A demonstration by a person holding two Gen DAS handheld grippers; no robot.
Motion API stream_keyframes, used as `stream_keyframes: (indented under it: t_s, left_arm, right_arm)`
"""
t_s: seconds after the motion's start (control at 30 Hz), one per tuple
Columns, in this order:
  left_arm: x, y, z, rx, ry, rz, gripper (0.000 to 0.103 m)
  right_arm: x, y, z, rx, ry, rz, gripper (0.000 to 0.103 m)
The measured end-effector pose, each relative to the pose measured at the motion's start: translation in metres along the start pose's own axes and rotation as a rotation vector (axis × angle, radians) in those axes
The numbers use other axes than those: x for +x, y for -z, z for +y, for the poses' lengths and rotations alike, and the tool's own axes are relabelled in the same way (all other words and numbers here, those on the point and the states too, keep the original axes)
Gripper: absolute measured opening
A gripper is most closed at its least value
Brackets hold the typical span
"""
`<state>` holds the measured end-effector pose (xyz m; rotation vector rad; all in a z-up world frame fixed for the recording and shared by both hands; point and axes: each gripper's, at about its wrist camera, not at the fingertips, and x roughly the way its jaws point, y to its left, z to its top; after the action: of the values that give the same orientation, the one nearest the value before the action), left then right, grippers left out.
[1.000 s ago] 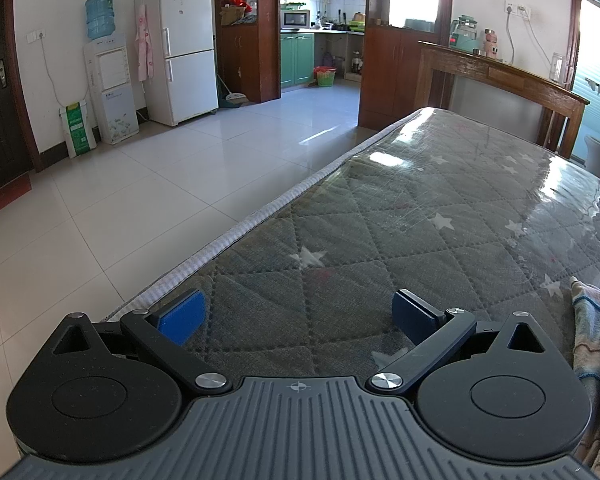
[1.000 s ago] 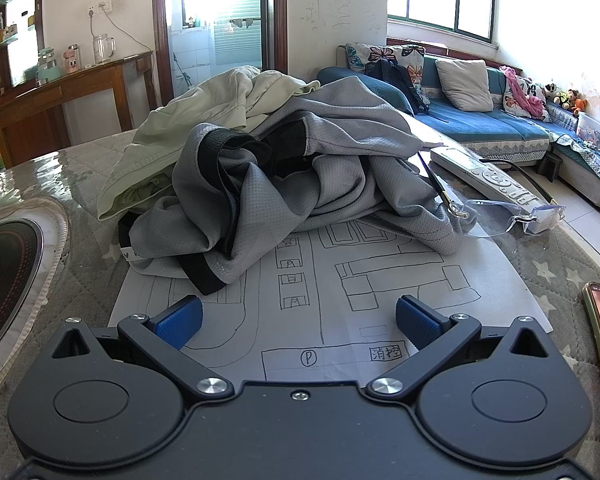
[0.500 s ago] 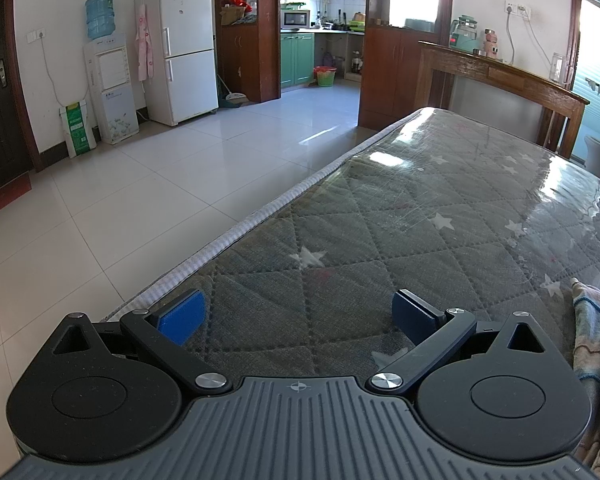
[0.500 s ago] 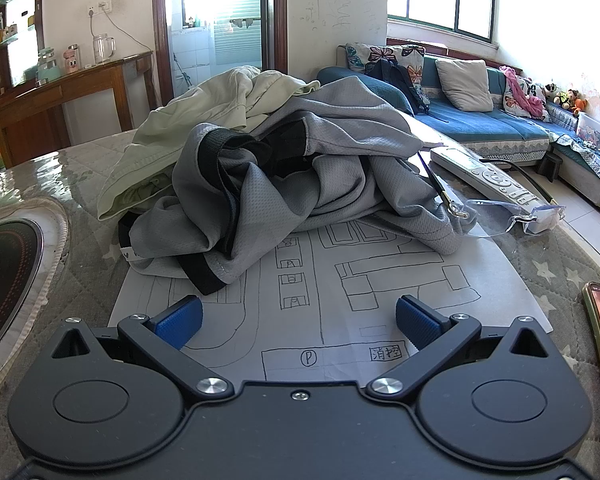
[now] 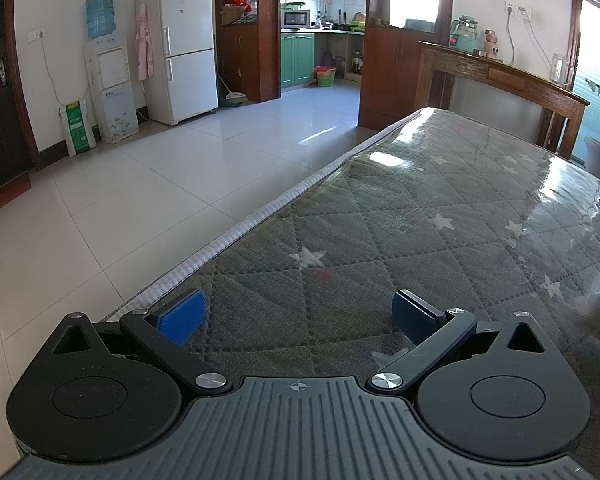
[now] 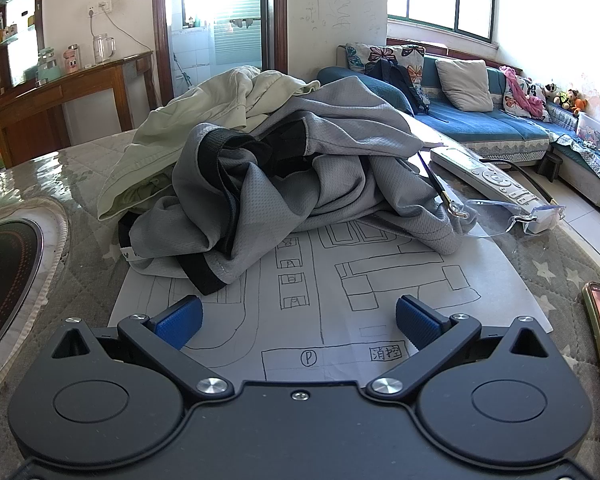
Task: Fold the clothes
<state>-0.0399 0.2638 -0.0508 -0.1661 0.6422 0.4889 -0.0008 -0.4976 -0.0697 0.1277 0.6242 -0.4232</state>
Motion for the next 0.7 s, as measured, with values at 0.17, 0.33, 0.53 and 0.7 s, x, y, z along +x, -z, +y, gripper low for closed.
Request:
stream_keyframes:
  t_s: [0.17,0.33,0.53,0.7]
  left_arm:
    - [0.0001,0.0017,0.002,0.0,0.0,0.0,0.101]
    - [0.0001,0.003,0.0041,0.0,0.0,0.0,0.101]
    - [0.0002,0.0023,0.0025,0.001,0.0,0.0,0.102]
    - [0.0003,0.0042,0.0061,0.002,-0.001,0.001,0.102]
  right_arm:
    - [0.0001,0.0,0.0,0.0,0.0,0.0,0.103]
    - [0.0,0.0,-0.0002,0.0,0.0,0.0,0.103]
    - [0.0,0.0,-0.0001,0.0,0.0,0.0,0.103]
    - [0.0001,0.0,0.0002,0.0,0.0,0.0,0.103]
